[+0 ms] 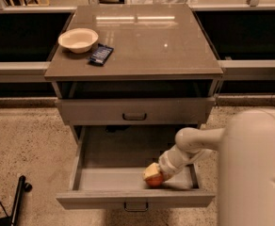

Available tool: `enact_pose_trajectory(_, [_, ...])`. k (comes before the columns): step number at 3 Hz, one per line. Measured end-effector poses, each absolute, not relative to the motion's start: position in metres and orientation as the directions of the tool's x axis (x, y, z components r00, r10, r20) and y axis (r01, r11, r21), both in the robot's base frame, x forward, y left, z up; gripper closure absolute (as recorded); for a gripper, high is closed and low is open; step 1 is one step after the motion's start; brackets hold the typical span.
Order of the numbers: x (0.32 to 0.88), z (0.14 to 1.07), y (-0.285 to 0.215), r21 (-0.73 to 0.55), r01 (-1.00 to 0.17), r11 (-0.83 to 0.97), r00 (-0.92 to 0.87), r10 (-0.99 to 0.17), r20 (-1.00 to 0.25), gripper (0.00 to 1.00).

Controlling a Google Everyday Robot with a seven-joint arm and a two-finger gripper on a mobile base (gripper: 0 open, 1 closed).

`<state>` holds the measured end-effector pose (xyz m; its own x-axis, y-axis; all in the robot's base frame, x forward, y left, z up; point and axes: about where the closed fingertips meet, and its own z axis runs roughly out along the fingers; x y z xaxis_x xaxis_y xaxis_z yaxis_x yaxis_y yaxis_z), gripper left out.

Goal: Pick apple from middle drawer and place on counter

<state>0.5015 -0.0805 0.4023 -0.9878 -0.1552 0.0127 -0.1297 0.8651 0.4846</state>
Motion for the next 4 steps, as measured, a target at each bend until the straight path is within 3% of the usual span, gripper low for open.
enact_pose_trajectory(1, [0.518, 0.475, -0.095, 0.569, -0.246, 0.785, -0.969, -0.186, -0.162, 1.00])
enact_pose_trajectory(2, [0.526, 0.574, -0.133, 0.565, -0.403, 0.720, -0.906, -0.225, -0.360, 1.00])
enact_pose_trajectory(3, [0.543, 0.690, -0.162, 0.466, -0.554, 0.690, -0.809, -0.314, -0.496, 1.00])
enact_pose_trajectory(4, [0.571, 0.763, -0.157, 0.350, -0.604, 0.715, -0.747, -0.357, -0.561, 1.00])
